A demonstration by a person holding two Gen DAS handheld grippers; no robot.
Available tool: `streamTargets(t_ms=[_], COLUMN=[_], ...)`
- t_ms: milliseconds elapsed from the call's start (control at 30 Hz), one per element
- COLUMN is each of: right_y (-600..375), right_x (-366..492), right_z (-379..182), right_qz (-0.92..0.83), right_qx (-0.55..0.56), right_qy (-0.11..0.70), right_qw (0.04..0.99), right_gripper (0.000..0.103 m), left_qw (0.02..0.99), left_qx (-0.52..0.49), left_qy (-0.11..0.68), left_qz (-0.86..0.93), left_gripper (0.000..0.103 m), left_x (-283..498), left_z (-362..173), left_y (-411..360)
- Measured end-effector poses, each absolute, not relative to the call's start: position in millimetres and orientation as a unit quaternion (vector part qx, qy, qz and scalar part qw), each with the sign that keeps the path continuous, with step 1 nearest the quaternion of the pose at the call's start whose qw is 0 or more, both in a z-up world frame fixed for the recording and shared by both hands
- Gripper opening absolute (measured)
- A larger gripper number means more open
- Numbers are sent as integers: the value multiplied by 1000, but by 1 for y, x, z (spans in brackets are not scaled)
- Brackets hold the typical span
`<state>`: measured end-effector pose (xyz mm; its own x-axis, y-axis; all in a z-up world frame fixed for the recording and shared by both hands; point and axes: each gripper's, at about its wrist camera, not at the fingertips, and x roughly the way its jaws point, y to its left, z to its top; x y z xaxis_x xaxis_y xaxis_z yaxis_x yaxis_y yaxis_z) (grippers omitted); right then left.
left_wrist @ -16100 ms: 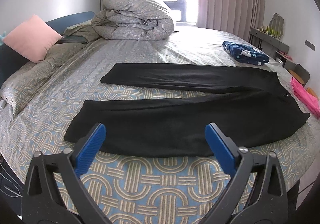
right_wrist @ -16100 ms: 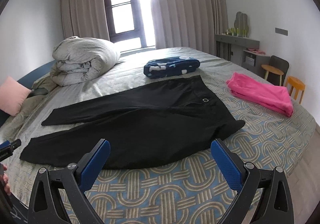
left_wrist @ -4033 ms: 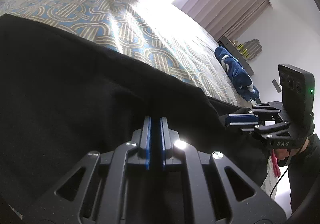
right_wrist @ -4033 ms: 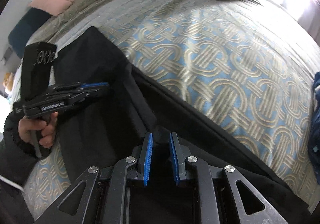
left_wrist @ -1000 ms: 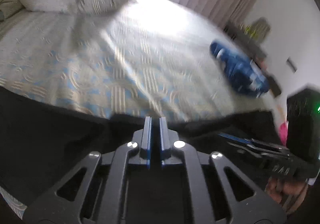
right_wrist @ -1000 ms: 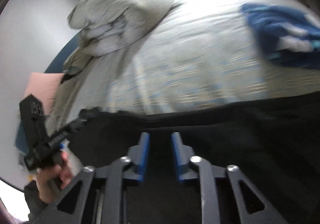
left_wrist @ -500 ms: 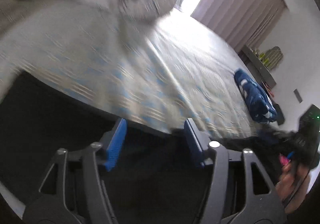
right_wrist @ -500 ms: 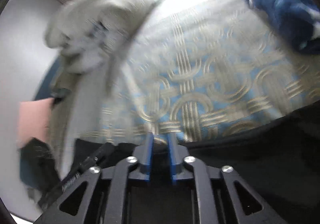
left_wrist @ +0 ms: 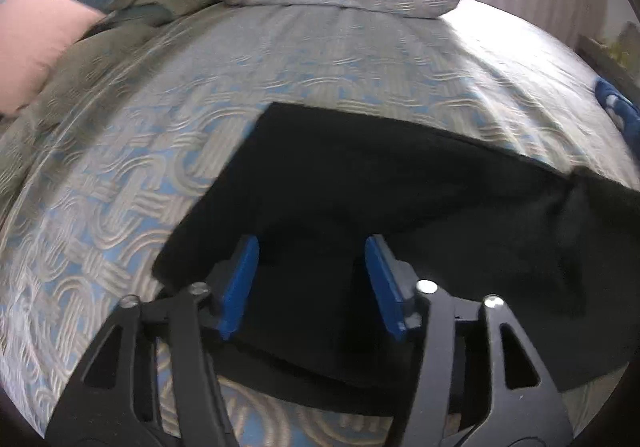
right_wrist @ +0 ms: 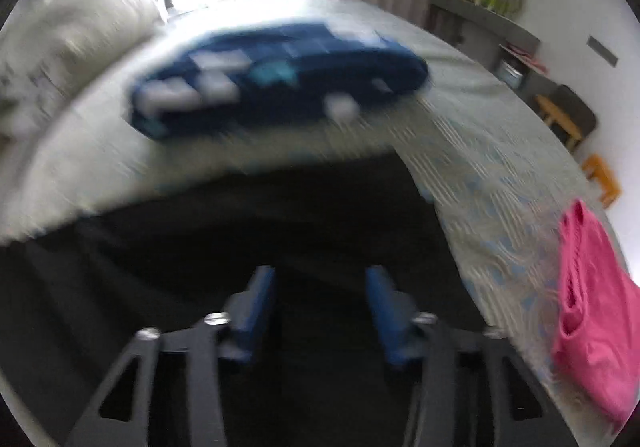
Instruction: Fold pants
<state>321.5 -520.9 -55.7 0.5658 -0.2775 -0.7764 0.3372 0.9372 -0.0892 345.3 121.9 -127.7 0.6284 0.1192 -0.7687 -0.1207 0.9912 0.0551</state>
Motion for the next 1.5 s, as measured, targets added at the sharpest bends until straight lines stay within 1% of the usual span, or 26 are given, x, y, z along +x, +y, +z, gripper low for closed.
streamTargets(t_ms=[33, 67, 100, 167, 200, 233, 267, 333, 400, 467, 567, 600, 667, 733, 767, 800, 867, 933, 967, 1000, 1033, 1100, 1200, 1267, 1433, 1500], right_y=[-523, -523, -523, -527, -528, -529, -529, -524, -518, -516, -520, -520, -510, -497, -495, -495, -498, -501, -502, -504, -507, -512, -521, -521, -517, -512], right_x=[317, 313, 311, 306, 303, 302, 300, 301, 303, 306, 305, 305, 304, 313, 322, 332, 354, 367, 371, 371, 368, 362, 359, 361, 364, 357], right_z=[-56, -57, -60, -58, -57, -57, -56, -56, -56, -57, -52, -47, -30, -12, -9, -8, -17, -33, -42, -48, -51, -52, -54, -53, -52, -41], right_qz=[-168, -174, -183, -194, -198, -201, -203, -212, -220, -225, -227, -231, -234, -221, -214, -204, -183, -173, -175, -174, -172, -182, -184, -190, -201, -204], right_qx=[29, 14, 3, 2, 4, 12, 17, 5, -13, -20, 6, 16, 14, -7, -8, -1, 22, 31, 30, 27, 26, 27, 41, 39, 31, 44], right_qy=[423, 420, 418, 413, 412, 411, 410, 410, 412, 415, 417, 417, 389, 363, 366, 375, 404, 431, 439, 439, 427, 422, 421, 420, 420, 426], right_qw=[890, 890, 890, 890, 889, 889, 889, 887, 884, 881, 880, 879, 891, 905, 906, 904, 896, 885, 881, 881, 887, 888, 887, 887, 885, 880], right_gripper=[33, 26, 26, 26, 26, 26, 26, 26, 26, 26, 27, 27, 29, 30, 30, 30, 30, 29, 29, 29, 29, 29, 28, 28, 29, 34], left_qw=[901, 899, 898, 889, 888, 887, 884, 883, 882, 884, 904, 911, 921, 921, 917, 912, 898, 886, 885, 888, 886, 883, 875, 873, 876, 887], left_qx=[0, 11, 27, 46, 15, -20, -34, -16, 3, -21, -59, -57, -36, -15, -6, 0, -6, 1, 14, 34, 63, 89, 103, 104, 104, 55], left_qy=[426, 425, 420, 415, 420, 425, 433, 435, 434, 432, 400, 387, 372, 379, 389, 403, 435, 454, 453, 442, 435, 429, 428, 424, 428, 425], left_qz=[82, 105, 129, 189, 188, 180, 173, 174, 182, 177, 139, 127, 107, 92, 86, 82, 72, 95, 106, 121, 148, 167, 203, 217, 199, 171], left_gripper=[61, 62, 65, 67, 73, 74, 75, 73, 66, 60, 59, 59, 59, 59, 56, 45, 33, 34, 43, 66, 72, 76, 79, 83, 81, 80], left_x=[346, 347, 347, 346, 345, 342, 342, 345, 346, 347, 348, 349, 362, 379, 388, 395, 408, 415, 416, 415, 415, 416, 418, 420, 415, 397], left_z=[-127, -127, -127, -129, -130, -130, -129, -124, -118, -115, -99, -93, -82, -79, -82, -87, -103, -119, -126, -127, -128, -131, -131, -131, -121, -99], left_y=[125, 127, 129, 145, 159, 169, 175, 171, 161, 162, 156, 148, 126, 107, 99, 93, 88, 90, 92, 93, 95, 101, 110, 115, 119, 133])
